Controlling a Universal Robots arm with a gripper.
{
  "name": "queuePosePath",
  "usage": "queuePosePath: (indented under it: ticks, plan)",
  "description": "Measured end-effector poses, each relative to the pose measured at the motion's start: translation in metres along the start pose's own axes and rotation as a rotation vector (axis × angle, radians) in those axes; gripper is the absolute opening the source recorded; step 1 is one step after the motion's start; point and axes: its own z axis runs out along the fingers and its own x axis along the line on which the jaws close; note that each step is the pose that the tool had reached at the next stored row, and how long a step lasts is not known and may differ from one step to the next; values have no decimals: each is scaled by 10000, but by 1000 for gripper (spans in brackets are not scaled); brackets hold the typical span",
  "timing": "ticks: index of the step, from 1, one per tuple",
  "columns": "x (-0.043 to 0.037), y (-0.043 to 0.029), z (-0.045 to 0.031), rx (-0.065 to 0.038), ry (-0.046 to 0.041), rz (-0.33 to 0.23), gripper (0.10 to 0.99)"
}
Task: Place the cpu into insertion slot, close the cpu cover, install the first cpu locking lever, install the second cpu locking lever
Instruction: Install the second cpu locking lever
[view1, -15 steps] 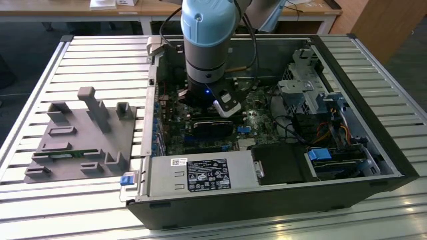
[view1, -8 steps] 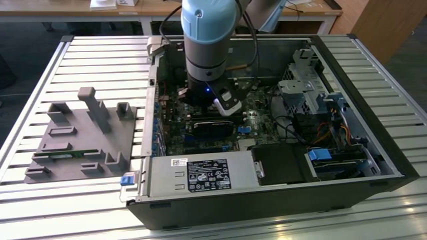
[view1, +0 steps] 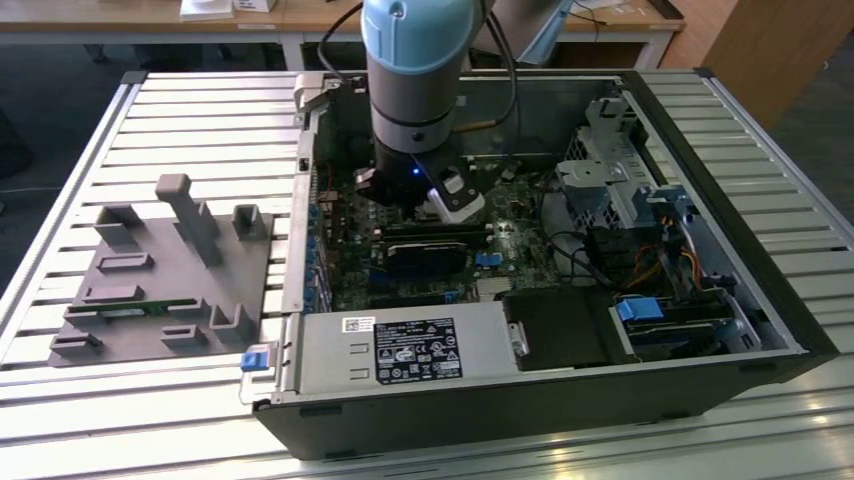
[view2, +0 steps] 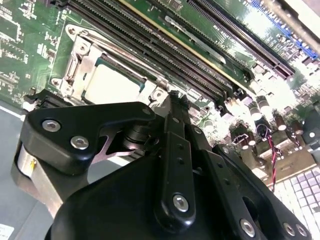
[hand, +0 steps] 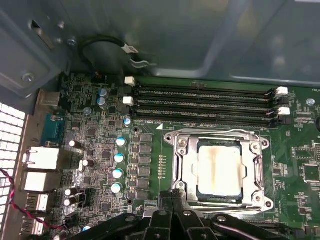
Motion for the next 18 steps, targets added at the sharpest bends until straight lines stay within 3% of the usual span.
queuePosePath:
  ticks: [18]
  plan:
    - [-3,41,-82,2,-6,10,106]
